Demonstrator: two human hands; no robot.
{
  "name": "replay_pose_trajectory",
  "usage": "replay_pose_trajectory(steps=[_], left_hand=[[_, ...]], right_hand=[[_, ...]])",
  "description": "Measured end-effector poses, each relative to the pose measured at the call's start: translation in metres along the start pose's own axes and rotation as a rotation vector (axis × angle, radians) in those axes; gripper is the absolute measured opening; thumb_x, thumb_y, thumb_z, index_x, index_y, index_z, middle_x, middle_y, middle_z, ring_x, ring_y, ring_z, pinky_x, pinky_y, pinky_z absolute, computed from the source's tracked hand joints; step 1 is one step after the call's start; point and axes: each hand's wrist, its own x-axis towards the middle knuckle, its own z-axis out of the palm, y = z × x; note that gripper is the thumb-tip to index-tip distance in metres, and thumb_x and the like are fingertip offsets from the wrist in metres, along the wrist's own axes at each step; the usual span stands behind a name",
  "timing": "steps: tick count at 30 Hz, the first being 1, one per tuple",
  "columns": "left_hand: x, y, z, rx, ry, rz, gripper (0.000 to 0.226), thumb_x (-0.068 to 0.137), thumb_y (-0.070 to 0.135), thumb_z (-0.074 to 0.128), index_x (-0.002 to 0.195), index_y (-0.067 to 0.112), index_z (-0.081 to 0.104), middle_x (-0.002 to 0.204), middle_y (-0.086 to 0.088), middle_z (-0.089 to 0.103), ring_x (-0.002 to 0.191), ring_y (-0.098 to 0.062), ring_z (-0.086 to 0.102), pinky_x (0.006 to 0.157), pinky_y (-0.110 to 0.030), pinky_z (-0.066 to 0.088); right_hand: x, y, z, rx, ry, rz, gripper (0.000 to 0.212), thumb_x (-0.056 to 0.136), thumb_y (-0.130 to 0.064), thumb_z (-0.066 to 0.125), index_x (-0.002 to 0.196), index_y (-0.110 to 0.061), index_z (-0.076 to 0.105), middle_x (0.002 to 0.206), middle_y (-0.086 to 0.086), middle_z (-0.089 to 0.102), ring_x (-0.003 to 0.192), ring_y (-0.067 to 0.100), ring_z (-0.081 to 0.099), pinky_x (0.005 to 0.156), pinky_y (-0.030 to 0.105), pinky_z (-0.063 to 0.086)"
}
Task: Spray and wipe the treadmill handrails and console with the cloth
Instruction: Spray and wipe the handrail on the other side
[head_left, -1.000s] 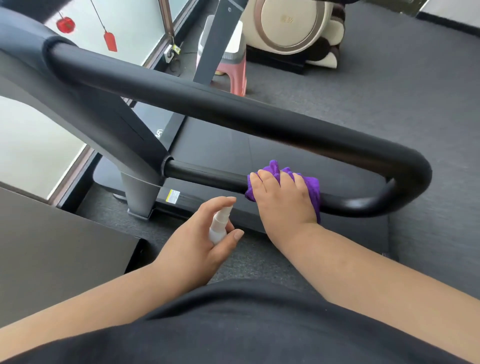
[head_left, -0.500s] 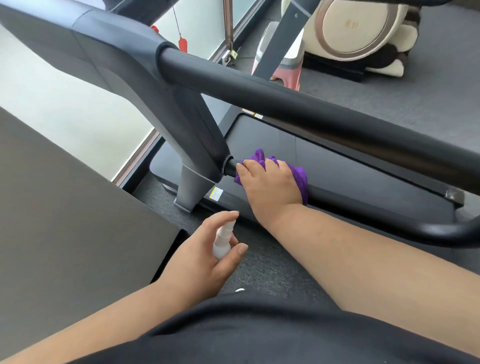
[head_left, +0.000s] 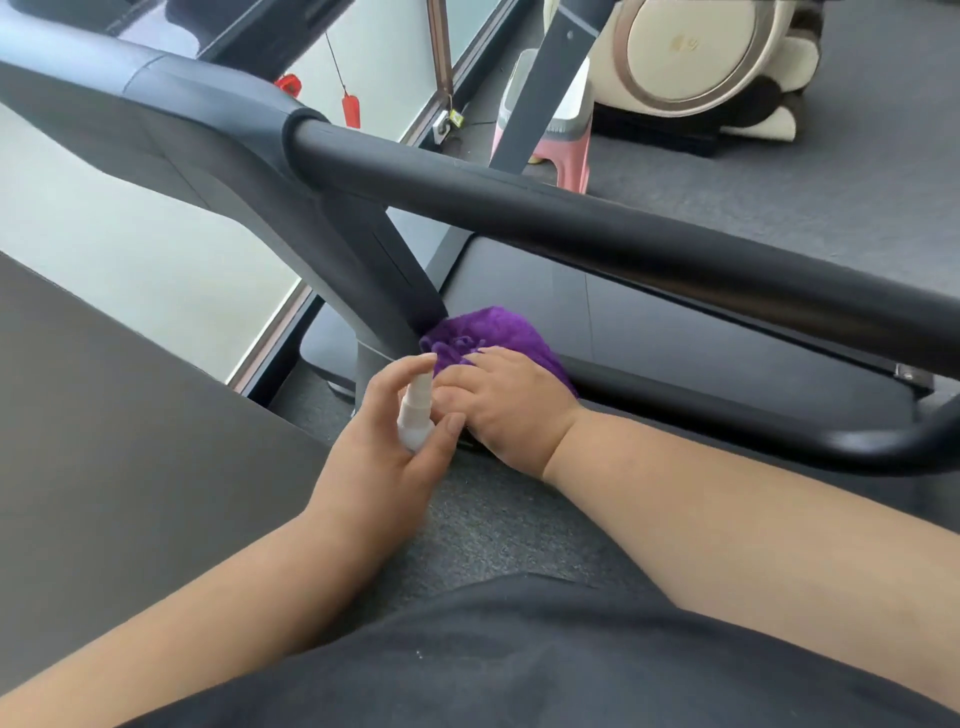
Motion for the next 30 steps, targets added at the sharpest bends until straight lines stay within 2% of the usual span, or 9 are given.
replay_pose_trajectory(steps=[3, 6, 8, 12, 15, 18, 22, 27, 30], left_hand=[[0.015, -0.001, -0.001, 0.017, -0.005, -0.035, 0.046, 0.082, 0.062, 0.057, 0.121, 0.070, 0.033, 0.093, 0.021, 0.063, 0.080, -0.001, 0.063, 0.065, -0.021, 0.043], [0.035, -0.006, 0.008, 0.076, -0.050, -0.106, 0.043, 0.084, 0.061, 0.054, 0.121, 0.069, 0.034, 0.086, 0.022, 0.063, 0.077, 0.007, 0.061, 0.060, -0.020, 0.040], [0.048, -0.008, 0.019, 0.142, -0.109, -0.110, 0.042, 0.090, 0.053, 0.056, 0.126, 0.060, 0.036, 0.082, 0.025, 0.060, 0.075, 0.011, 0.058, 0.058, -0.017, 0.037], [0.069, -0.009, 0.045, 0.222, -0.223, -0.106, 0.042, 0.094, 0.046, 0.058, 0.130, 0.049, 0.034, 0.083, 0.017, 0.062, 0.067, 0.002, 0.057, 0.058, -0.024, 0.041], [0.077, -0.007, 0.059, 0.300, -0.276, -0.092, 0.042, 0.096, 0.043, 0.057, 0.133, 0.042, 0.036, 0.076, 0.015, 0.056, 0.063, 0.001, 0.054, 0.052, -0.021, 0.036], [0.077, -0.002, 0.067, 0.324, -0.307, -0.101, 0.040, 0.097, 0.044, 0.056, 0.132, 0.043, 0.037, 0.077, 0.016, 0.054, 0.063, 0.000, 0.054, 0.051, -0.022, 0.036], [0.071, 0.010, 0.073, 0.291, -0.299, -0.108, 0.043, 0.096, 0.047, 0.058, 0.132, 0.047, 0.034, 0.080, 0.018, 0.056, 0.068, 0.002, 0.054, 0.058, -0.027, 0.044], [0.056, 0.045, 0.090, 0.270, -0.341, -0.013, 0.046, 0.094, 0.050, 0.059, 0.131, 0.052, 0.030, 0.076, 0.026, 0.049, 0.069, 0.009, 0.050, 0.058, -0.021, 0.038], [0.048, 0.074, 0.112, 0.290, -0.380, 0.098, 0.044, 0.094, 0.049, 0.058, 0.130, 0.050, 0.031, 0.081, 0.018, 0.051, 0.068, -0.003, 0.051, 0.055, -0.018, 0.033]], right_hand=[[-0.022, -0.011, -0.007, 0.120, -0.056, 0.031, 0.032, 0.085, -0.012, 0.068, 0.116, -0.018, 0.067, 0.113, 0.000, 0.067, 0.097, 0.027, 0.064, 0.087, 0.043, 0.050], [-0.046, -0.031, -0.015, 0.212, -0.108, 0.088, 0.041, 0.079, -0.013, 0.070, 0.119, -0.017, 0.067, 0.118, 0.002, 0.068, 0.102, 0.028, 0.066, 0.084, 0.043, 0.054], [-0.062, -0.042, -0.020, 0.239, -0.180, 0.090, 0.042, 0.079, -0.017, 0.069, 0.120, -0.020, 0.066, 0.118, 0.001, 0.067, 0.101, 0.028, 0.066, 0.082, 0.045, 0.055], [-0.085, -0.043, -0.033, 0.251, -0.238, 0.142, 0.040, 0.086, -0.024, 0.066, 0.126, -0.024, 0.063, 0.126, -0.003, 0.064, 0.106, 0.025, 0.063, 0.087, 0.042, 0.053], [-0.099, -0.042, -0.038, 0.284, -0.235, 0.169, 0.041, 0.086, -0.025, 0.066, 0.127, -0.024, 0.062, 0.127, -0.003, 0.064, 0.110, 0.023, 0.062, 0.090, 0.041, 0.052], [-0.115, -0.041, -0.039, 0.321, -0.223, 0.206, 0.045, 0.081, -0.025, 0.068, 0.125, -0.025, 0.062, 0.125, -0.004, 0.064, 0.109, 0.021, 0.063, 0.089, 0.040, 0.053], [-0.135, -0.040, -0.042, 0.376, -0.211, 0.258, 0.044, 0.083, -0.031, 0.061, 0.126, -0.028, 0.061, 0.126, -0.008, 0.063, 0.113, 0.016, 0.060, 0.096, 0.033, 0.049], [-0.154, -0.033, -0.055, 0.349, -0.241, 0.289, 0.041, 0.086, -0.033, 0.058, 0.128, -0.031, 0.058, 0.128, -0.010, 0.061, 0.116, 0.015, 0.058, 0.097, 0.035, 0.048], [-0.166, -0.031, -0.065, 0.322, -0.247, 0.298, 0.038, 0.085, -0.030, 0.061, 0.123, -0.032, 0.060, 0.122, -0.010, 0.064, 0.105, 0.018, 0.061, 0.088, 0.036, 0.052]])
